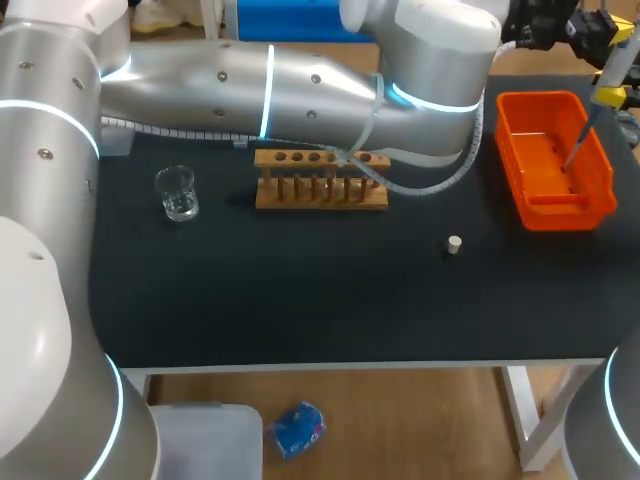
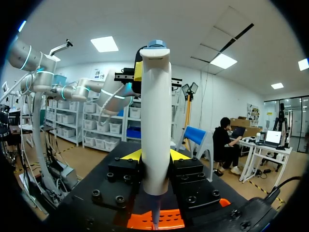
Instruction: Invert the test tube, pick up the pipette, mount the tip to pipette, aspirate from beaker and dispense into the tube, eject the tip, return the pipette, and cap with the stopper.
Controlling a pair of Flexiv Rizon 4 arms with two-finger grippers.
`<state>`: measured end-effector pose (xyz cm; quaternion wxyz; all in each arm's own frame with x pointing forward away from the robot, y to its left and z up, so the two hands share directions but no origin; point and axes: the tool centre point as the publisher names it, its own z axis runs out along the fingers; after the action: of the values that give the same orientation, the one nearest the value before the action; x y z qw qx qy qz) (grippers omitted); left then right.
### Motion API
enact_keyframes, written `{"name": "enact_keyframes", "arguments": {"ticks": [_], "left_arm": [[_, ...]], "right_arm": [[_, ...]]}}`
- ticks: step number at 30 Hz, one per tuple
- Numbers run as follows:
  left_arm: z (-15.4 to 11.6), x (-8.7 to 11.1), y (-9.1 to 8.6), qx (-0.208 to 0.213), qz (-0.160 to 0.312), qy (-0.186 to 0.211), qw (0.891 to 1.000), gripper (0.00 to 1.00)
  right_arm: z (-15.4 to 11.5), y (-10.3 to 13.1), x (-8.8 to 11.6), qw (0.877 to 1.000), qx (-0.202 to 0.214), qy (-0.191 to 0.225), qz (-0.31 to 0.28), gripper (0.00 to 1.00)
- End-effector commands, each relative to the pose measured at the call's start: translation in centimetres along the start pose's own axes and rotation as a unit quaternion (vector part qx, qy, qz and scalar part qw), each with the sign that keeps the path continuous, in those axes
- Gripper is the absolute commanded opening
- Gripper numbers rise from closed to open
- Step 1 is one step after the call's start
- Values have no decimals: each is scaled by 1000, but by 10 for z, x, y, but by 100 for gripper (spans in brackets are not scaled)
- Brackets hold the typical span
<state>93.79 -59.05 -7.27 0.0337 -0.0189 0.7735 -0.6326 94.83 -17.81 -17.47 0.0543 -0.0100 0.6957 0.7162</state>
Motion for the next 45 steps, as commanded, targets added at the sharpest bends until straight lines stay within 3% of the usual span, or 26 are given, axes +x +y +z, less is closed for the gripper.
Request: {"name": "enact_keyframes", "arguments": {"ticks": [1,22,45], "left_arm": [[7,-2,8,212,0,-3,977,0],[5,-5,23,195,-3,-14,981,0],[9,-8,38,208,-13,-18,978,0]], "right_arm": [[-1,1,-2,1000,0,4,0,0],[-1,1,-2,1000,0,4,0,0],[-1,1,-2,1000,0,4,0,0]]}}
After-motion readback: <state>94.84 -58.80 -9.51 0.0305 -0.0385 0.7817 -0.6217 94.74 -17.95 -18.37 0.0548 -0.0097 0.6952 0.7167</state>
